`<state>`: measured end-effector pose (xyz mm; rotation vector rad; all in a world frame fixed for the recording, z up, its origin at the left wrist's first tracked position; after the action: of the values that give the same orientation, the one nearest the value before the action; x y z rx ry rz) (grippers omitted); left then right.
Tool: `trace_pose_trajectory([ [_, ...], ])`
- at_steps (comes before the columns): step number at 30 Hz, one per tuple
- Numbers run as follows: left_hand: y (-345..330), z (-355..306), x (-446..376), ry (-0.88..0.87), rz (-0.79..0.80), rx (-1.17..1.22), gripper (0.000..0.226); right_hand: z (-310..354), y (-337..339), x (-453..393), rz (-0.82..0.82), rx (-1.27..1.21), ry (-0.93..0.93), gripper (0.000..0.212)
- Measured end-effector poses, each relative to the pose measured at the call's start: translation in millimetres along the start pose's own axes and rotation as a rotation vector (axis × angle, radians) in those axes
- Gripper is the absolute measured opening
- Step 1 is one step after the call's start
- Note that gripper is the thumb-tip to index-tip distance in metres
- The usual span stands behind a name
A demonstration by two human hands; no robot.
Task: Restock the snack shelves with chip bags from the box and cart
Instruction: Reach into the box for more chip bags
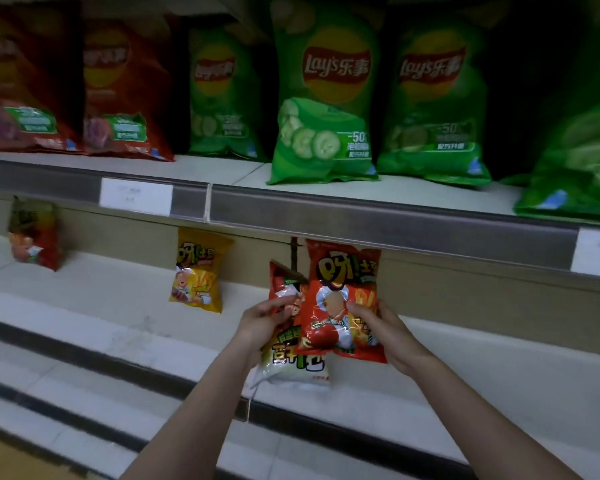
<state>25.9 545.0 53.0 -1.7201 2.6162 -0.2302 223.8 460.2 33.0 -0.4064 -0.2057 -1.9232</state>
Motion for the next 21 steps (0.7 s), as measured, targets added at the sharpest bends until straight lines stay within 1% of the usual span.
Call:
trace_pose_trajectory([
  [2,0,3,-7,0.003,0.024,-0.007,0.024,-11,22,-6,-0.07,-0.055,-0.009,0.06],
  [3,2,5,-10,0.011,0.032,-0.012,0.023,-16,34,-9,-0.097,-0.069,-0.018,0.06],
  [4,3,7,-12,0.025,0.038,-0.014,0.023,-23,45,-14,-0.121,-0.077,-0.026,0.067],
  [7,8,10,-15,0.048,0.036,-0.024,0.022,-33,74,-30,-0.208,-0.026,-0.015,0.099],
  [9,10,10,-17,0.045,0.028,-0.02,0.021,-38,86,-47,-0.225,-0.02,-0.013,0.106],
  [10,11,10,-18,0.042,0.019,-0.02,0.021,-40,88,-55,-0.223,-0.03,-0.016,0.103],
  [13,15,10,-18,0.035,-0.015,-0.008,0.021,-38,82,-61,-0.234,-0.072,-0.018,0.076],
  [17,16,10,-17,0.011,-0.023,0.002,0.022,-44,82,-81,-0.29,0.019,-0.037,0.06],
  [21,15,12,-15,0.004,-0.043,0.027,0.024,-59,94,-92,-0.41,0.136,-0.107,0.055],
])
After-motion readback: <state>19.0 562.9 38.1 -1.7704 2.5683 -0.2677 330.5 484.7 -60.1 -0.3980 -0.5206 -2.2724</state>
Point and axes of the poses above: each hand's wrist, its own x-axis away from the middle knuckle, its own y-axis out of the back of the hand, z = x × y, the point moved 9 cm from there along -x, towards the middle knuckle, and after that the axes turned 13 degrees about -y, right-handed, at the moved point
